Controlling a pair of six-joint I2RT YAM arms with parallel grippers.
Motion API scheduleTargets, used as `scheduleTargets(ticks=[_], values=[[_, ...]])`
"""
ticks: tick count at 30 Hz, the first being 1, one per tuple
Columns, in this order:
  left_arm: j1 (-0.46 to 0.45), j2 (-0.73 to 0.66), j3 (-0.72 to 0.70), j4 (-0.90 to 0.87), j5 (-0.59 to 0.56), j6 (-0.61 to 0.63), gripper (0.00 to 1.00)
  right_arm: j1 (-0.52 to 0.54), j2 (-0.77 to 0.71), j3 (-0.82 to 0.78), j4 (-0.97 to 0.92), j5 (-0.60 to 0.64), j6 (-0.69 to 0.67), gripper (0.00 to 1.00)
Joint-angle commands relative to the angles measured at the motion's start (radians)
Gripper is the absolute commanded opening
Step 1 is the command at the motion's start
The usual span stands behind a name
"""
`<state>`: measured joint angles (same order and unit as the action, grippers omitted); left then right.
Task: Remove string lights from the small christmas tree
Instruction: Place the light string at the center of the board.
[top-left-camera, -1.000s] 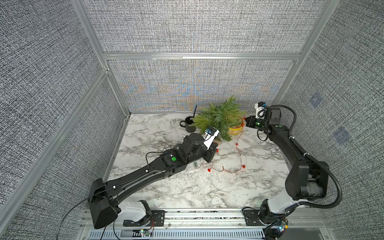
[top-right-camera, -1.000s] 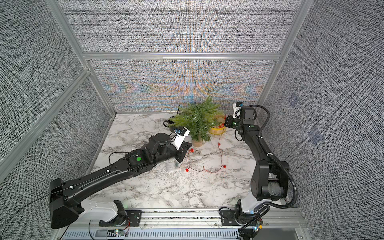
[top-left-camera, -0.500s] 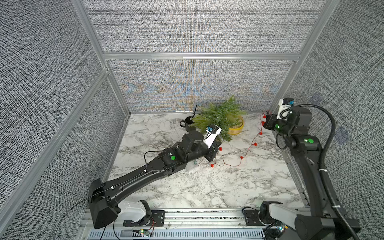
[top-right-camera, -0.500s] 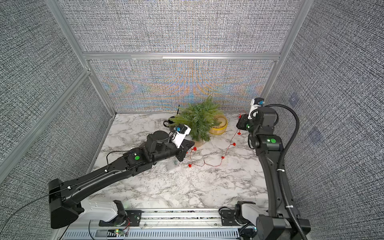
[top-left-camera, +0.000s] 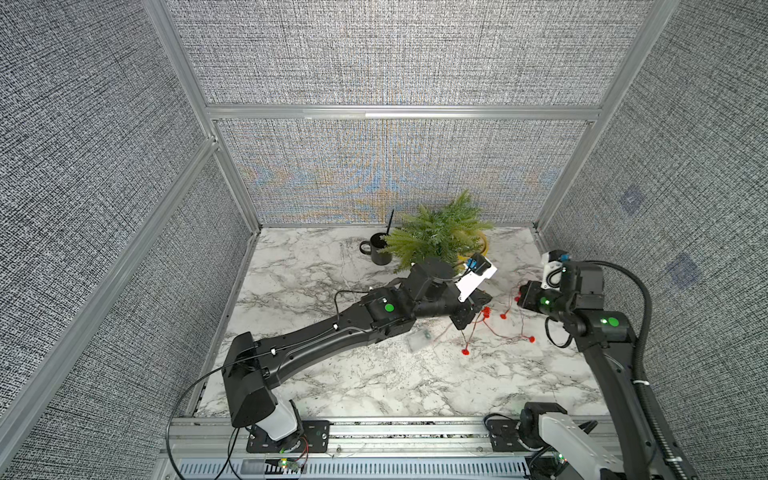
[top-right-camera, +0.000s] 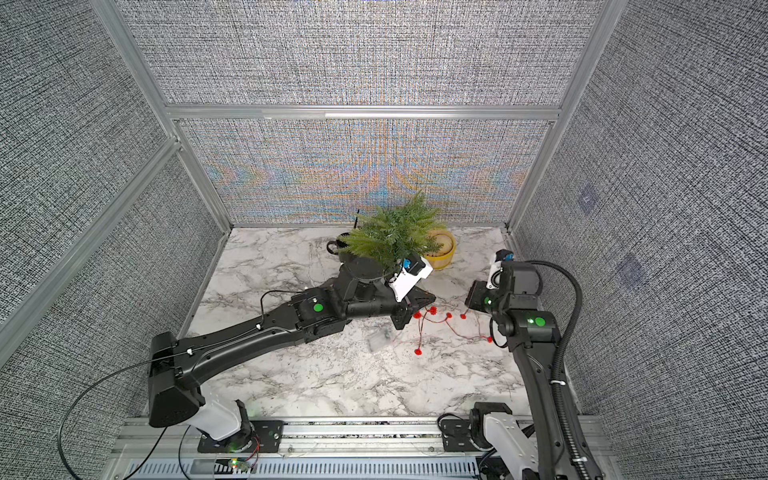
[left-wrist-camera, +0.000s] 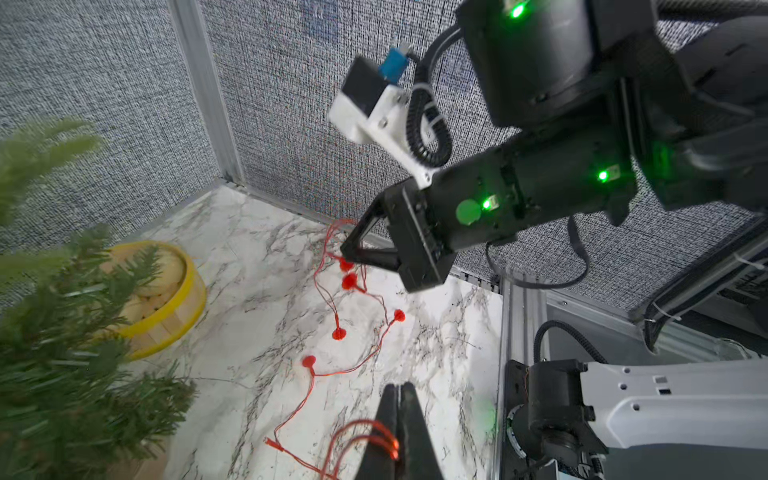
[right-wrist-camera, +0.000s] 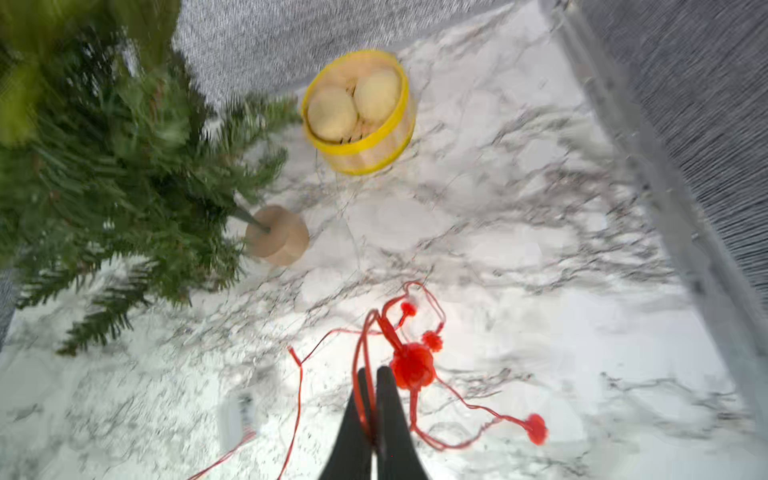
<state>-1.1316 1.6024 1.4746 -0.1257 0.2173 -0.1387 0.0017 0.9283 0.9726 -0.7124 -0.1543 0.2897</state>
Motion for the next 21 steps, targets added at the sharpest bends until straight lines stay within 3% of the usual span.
scheduleTargets(ticks=[1,5,7,11,13,18,21], values=[[0.001,0.009,-0.019,0.033,-0.022,-0.004,0.0,0.04,0.02,-0.076,0.007,-0.072,0.065,0.0],[0.0,0.01,-0.073,0.034,-0.06,-0.015,0.04,0.087,0.067,-0.134,0.01,-0.01,0.098,0.0],[0.0,0.011,-0.102,0.032,-0.081,-0.023,0.11,0.089,0.092,-0.131,0.009,0.021,0.094,0.16],[0.0,0.025,-0.146,0.036,-0.112,-0.046,0.21,0.09,0.135,-0.109,0.021,0.077,0.079,0.39],[0.0,0.033,-0.162,0.019,-0.155,-0.064,0.32,0.091,0.155,-0.086,0.005,0.127,0.07,0.5],[0.0,0.007,-0.245,0.014,-0.233,-0.115,0.46,0.089,0.142,-0.084,0.082,0.341,0.058,0.7],[0.001,-0.031,-0.282,-0.014,-0.298,-0.126,0.5,0.086,0.143,-0.131,0.229,0.404,0.008,0.73]])
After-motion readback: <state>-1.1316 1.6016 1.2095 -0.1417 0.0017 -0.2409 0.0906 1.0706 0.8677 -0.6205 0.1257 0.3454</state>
